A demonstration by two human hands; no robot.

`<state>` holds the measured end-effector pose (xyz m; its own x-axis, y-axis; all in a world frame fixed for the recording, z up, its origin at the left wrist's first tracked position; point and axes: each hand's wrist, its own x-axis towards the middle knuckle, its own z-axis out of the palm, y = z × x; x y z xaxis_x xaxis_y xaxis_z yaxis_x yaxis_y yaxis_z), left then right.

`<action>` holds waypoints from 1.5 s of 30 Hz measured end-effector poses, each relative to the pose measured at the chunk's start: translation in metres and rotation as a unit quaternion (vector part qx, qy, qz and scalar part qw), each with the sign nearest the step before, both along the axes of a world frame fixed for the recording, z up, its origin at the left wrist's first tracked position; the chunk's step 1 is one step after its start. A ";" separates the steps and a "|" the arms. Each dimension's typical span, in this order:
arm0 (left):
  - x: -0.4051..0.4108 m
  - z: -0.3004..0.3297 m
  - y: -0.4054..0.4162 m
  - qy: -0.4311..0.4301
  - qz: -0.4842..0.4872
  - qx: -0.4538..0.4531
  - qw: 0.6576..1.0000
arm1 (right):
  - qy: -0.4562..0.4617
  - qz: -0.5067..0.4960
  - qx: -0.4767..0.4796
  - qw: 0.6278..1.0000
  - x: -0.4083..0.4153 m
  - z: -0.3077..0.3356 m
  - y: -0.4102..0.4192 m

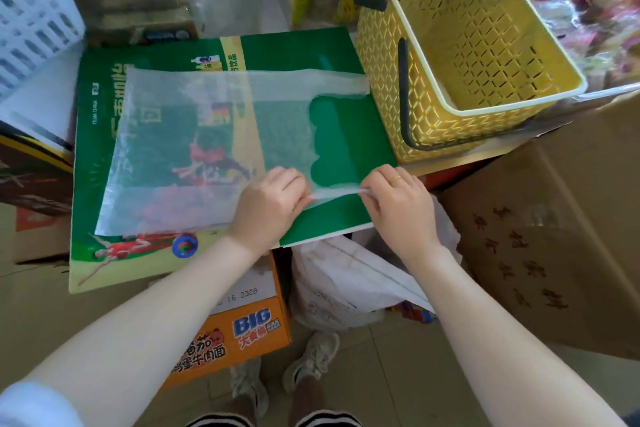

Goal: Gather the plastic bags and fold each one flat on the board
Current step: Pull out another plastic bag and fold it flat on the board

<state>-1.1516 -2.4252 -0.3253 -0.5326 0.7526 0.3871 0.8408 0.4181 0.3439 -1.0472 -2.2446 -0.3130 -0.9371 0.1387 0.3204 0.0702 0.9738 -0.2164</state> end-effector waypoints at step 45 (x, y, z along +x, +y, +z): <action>-0.016 -0.023 -0.156 -0.132 0.168 -0.289 0.933 | -0.254 -0.017 0.034 0.966 -0.007 -0.040 -0.056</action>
<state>-1.1675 -2.5815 -0.3485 -0.7949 0.5692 -0.2102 0.5477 0.8222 0.1550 -1.0543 -2.3011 -0.3528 -0.9709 0.1676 -0.1710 0.1835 0.9796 -0.0817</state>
